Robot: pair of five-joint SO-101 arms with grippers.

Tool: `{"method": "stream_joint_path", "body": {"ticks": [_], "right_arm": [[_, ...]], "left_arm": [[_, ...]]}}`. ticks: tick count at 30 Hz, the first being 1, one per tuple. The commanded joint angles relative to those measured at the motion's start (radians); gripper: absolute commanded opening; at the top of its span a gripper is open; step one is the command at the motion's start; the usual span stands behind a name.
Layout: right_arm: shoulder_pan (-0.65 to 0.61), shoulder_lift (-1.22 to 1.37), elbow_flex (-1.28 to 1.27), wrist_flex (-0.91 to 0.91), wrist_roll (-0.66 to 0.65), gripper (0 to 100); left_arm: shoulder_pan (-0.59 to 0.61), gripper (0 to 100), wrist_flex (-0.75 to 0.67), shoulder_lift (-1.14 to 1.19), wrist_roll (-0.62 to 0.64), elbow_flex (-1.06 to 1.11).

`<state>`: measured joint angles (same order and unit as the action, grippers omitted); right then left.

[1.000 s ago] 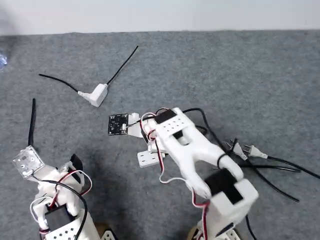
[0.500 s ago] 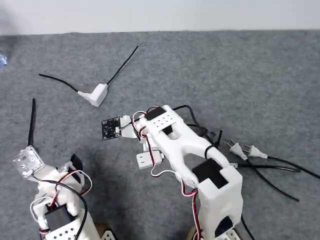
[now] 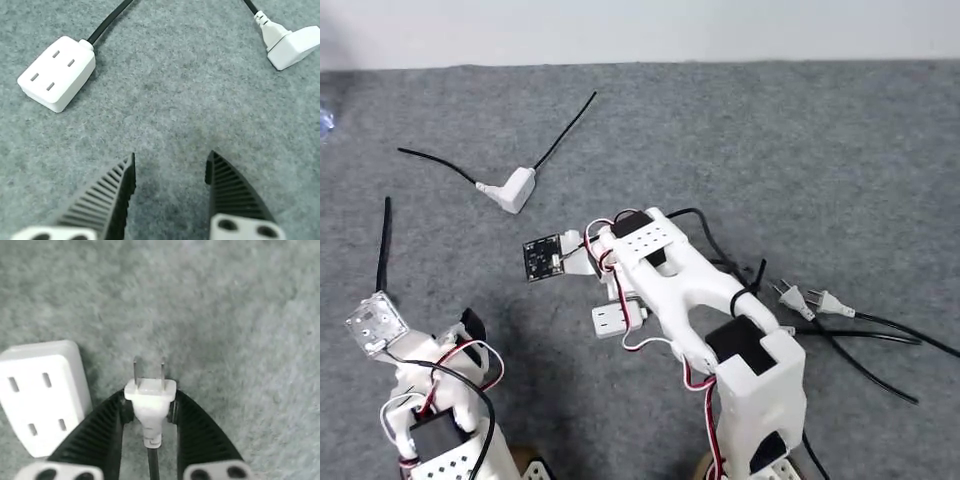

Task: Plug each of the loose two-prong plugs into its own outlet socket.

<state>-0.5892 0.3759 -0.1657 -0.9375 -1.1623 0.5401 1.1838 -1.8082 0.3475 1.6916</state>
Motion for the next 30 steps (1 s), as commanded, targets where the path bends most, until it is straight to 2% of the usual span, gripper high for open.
{"method": "stream_joint_path", "body": {"ticks": [1, 4, 8, 12, 15, 19, 24, 30], "right_arm": [[0.022, -0.073, 0.043, -0.041, 0.109, 0.9], [-0.01, -0.217, 0.048, -0.13, 0.196, 0.9], [-0.067, -0.444, 0.041, -0.265, 0.324, 0.9], [-0.097, -0.591, 0.041, -0.329, 0.43, 0.9], [-0.097, -0.61, 0.04, -0.328, 0.45, 0.9], [-0.097, -0.616, 0.012, -0.306, 0.448, 0.9], [-0.096, -0.621, -0.064, -0.225, 0.446, 0.9], [-0.154, -0.725, -0.066, -0.291, 0.451, 0.9]], "left_arm": [[-0.091, 21, -0.057, -0.014, 0.04, -0.01], [-0.195, 21, -0.149, -0.014, 0.15, -0.01], [-0.313, 21, -0.417, -0.014, 0.23, -0.01], [-0.448, 21, -0.577, -0.014, 0.43, -0.012], [-0.571, 22, -0.609, -0.014, 0.529, -0.013], [-0.69, 22, -0.601, -0.014, 0.537, -0.01], [-0.732, 22, -0.597, -0.014, 0.535, -0.024], [-0.73, 22, -0.572, -0.012, 0.534, -0.008]]}}
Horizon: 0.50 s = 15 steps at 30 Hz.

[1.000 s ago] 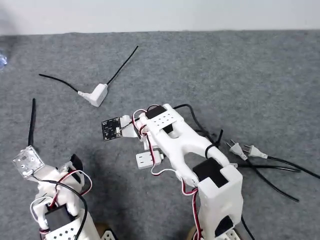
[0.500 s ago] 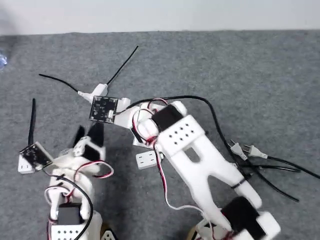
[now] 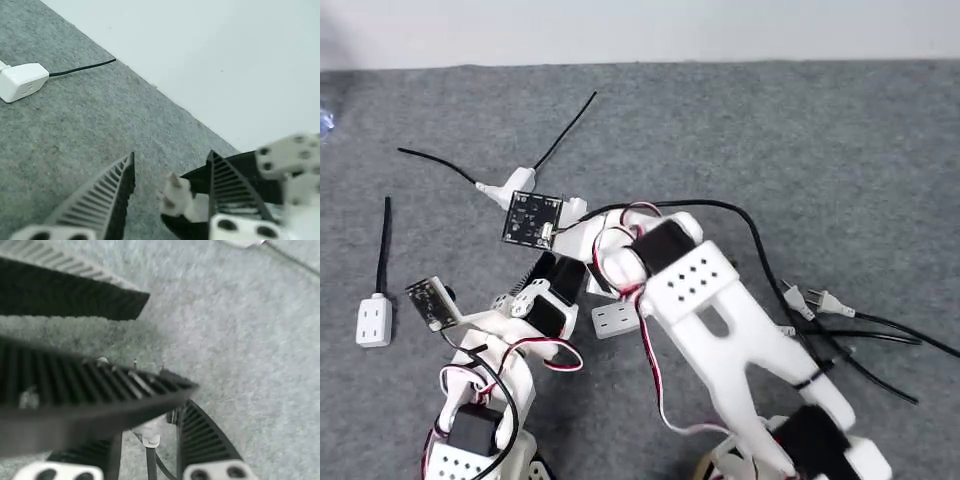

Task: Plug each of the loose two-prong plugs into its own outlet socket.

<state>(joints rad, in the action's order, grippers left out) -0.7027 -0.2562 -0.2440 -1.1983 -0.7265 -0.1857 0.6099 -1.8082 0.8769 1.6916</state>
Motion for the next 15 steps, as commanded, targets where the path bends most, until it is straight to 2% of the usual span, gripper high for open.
{"method": "stream_joint_path", "body": {"ticks": [1, 7, 15], "right_arm": [[-0.058, -0.124, 0.014, -0.045, 0.018, 0.9], [-0.088, -0.266, 0.011, -0.093, 0.018, 0.9], [-0.085, -0.294, 0.009, -0.111, 0.02, 0.9]], "left_arm": [[-0.005, 22, 0.011, -0.012, 0.005, -0.008], [-0.005, 22, 0.014, -0.014, 0.005, -0.008], [-0.005, 22, 0.014, -0.014, 0.005, -0.008]]}}
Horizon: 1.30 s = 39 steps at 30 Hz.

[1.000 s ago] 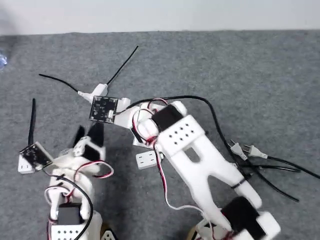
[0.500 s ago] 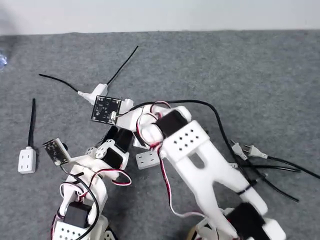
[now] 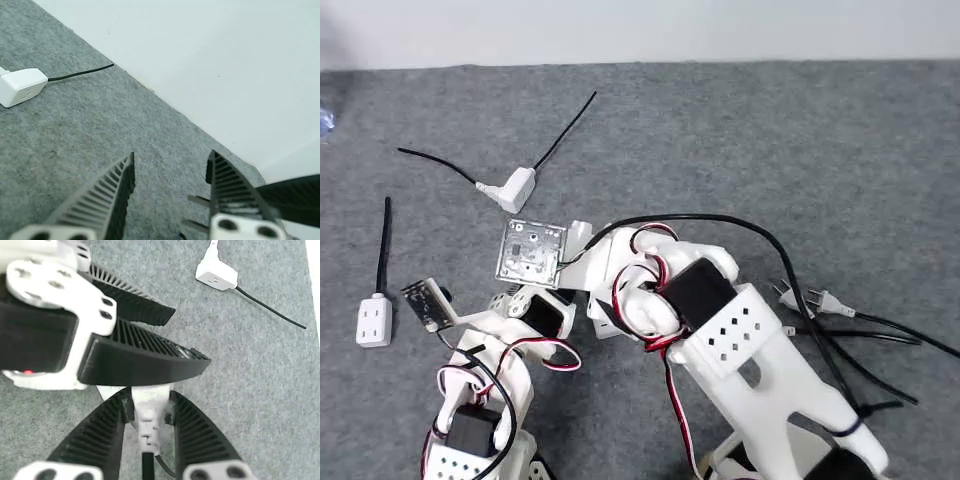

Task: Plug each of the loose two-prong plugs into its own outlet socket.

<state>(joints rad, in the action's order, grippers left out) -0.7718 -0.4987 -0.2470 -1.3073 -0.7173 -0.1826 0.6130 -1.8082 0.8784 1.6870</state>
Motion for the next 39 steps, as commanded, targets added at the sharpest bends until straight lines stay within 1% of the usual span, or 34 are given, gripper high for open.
{"method": "stream_joint_path", "body": {"ticks": [1, 9, 17, 26, 29, 32, 35, 37, 39], "right_arm": [[-0.016, -0.051, 0.012, -0.002, 0.011, 0.9], [-0.015, -0.056, 0.017, 0.005, 0.011, 0.9], [-0.018, -0.18, 0.009, -0.004, 0.012, 0.9], [-0.015, -0.174, -0.002, 0.004, 0.012, 0.9], [-0.015, -0.168, -0.003, 0.018, 0.04, 0.9], [-0.013, -0.166, -0.023, 0.035, 0.012, 0.9], [-0.001, -0.159, -0.051, 0.059, -0.005, 0.9], [0.007, -0.127, -0.046, 0.058, -0.008, 0.8], [0.008, -0.073, -0.031, 0.054, -0.011, 0.8]], "left_arm": [[-0.008, 22, 0.011, -0.014, 0.003, -0.004], [-0.008, 22, 0.011, -0.014, 0.002, -0.004], [-0.008, 22, 0.011, -0.014, 0.002, -0.004], [-0.008, 22, 0.011, -0.012, 0.002, -0.004], [-0.008, 22, 0.011, -0.012, 0.0, -0.004], [-0.002, 22, 0.012, -0.012, -0.021, -0.004], [0.104, 22, 0.011, -0.014, -0.02, -0.004], [0.213, 22, 0.014, -0.014, -0.021, -0.004], [0.318, 22, 0.051, -0.014, -0.026, -0.004]]}}
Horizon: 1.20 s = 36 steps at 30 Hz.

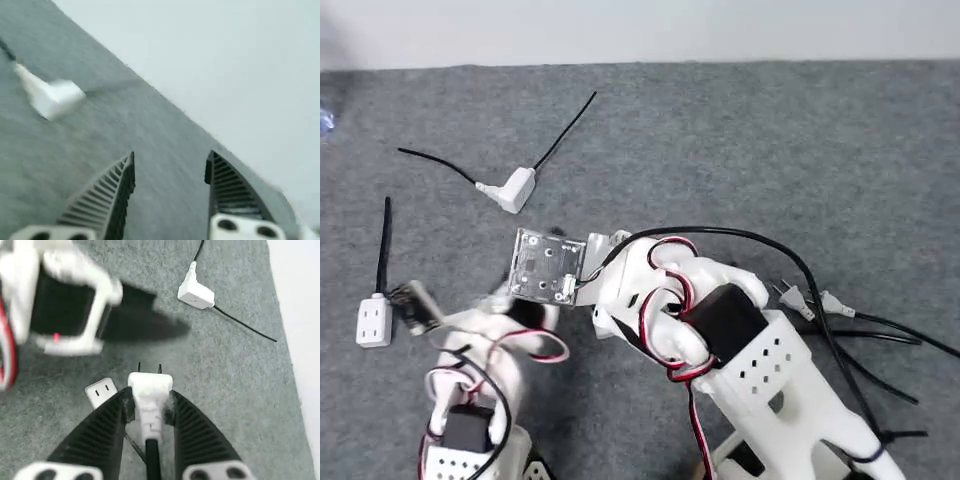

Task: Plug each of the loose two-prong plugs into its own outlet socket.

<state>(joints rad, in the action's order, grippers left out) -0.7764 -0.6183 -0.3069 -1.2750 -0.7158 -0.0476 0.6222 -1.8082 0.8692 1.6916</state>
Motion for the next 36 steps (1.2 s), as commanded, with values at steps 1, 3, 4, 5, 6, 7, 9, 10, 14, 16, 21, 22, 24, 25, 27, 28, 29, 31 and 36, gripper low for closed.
{"method": "stream_joint_path", "body": {"ticks": [1, 3, 4, 5, 6, 7, 9, 10, 14, 16, 21, 22, 24, 25, 27, 28, 29, 31, 36], "right_arm": [[0.013, 0.082, 0.041, 0.021, -0.014, 0.8], [0.013, 0.166, 0.086, 0.001, -0.044, 0.8], [0.013, 0.214, 0.117, -0.025, -0.075, 0.8], [0.013, 0.266, 0.153, -0.054, -0.101, 0.8], [0.013, 0.318, 0.195, -0.085, -0.124, 0.8], [0.013, 0.367, 0.235, -0.119, -0.149, 0.8], [0.013, 0.461, 0.302, -0.182, -0.218, 0.8], [0.013, 0.501, 0.328, -0.203, -0.252, 0.8], [0.013, 0.634, 0.385, -0.236, -0.338, 0.8], [0.013, 0.685, 0.393, -0.236, -0.379, 0.8], [0.015, 0.782, 0.394, -0.226, -0.451, 0.8], [0.015, 0.796, 0.397, -0.222, -0.46, 0.8], [0.025, 0.817, 0.41, -0.222, -0.474, 0.8], [0.033, 0.822, 0.414, -0.223, -0.482, 0.8], [0.048, 0.832, 0.416, -0.223, -0.493, 0.8], [0.053, 0.837, 0.414, -0.222, -0.496, 0.8], [0.053, 0.84, 0.411, -0.216, -0.496, 0.8], [0.054, 0.848, 0.414, -0.214, -0.496, 0.8], [0.054, 0.852, 0.413, -0.176, -0.497, 0.8]], "left_arm": [[0.226, 22, 0.071, -0.014, -0.029, -0.008], [0.298, 22, 0.149, -0.014, -0.114, -0.008], [0.328, 22, 0.192, -0.014, -0.167, -0.008], [0.359, 22, 0.239, -0.012, -0.219, -0.008], [0.388, 22, 0.288, -0.012, -0.264, -0.008], [0.414, 22, 0.328, -0.014, -0.31, -0.008], [0.454, 22, 0.361, -0.014, -0.417, -0.008], [0.471, 22, 0.362, -0.014, -0.468, -0.008], [0.511, 22, 0.364, -0.012, -0.62, -0.008], [0.512, 22, 0.382, -0.012, -0.677, -0.008], [0.509, 22, 0.43, -0.012, -0.864, -0.008], [0.512, 22, 0.43, -0.012, -0.911, -0.008], [0.512, 22, 0.436, -0.012, -0.982, -0.008], [0.512, 22, 0.45, -0.012, -1.002, -0.008], [0.508, 22, 0.46, -0.012, -1.016, -0.008], [0.508, 22, 0.46, -0.012, -1.017, -0.008], [0.508, 22, 0.46, -0.012, -1.017, -0.008], [0.508, 22, 0.46, -0.012, -1.017, -0.008], [0.512, 22, 0.459, -0.012, -1.017, -0.008]]}}
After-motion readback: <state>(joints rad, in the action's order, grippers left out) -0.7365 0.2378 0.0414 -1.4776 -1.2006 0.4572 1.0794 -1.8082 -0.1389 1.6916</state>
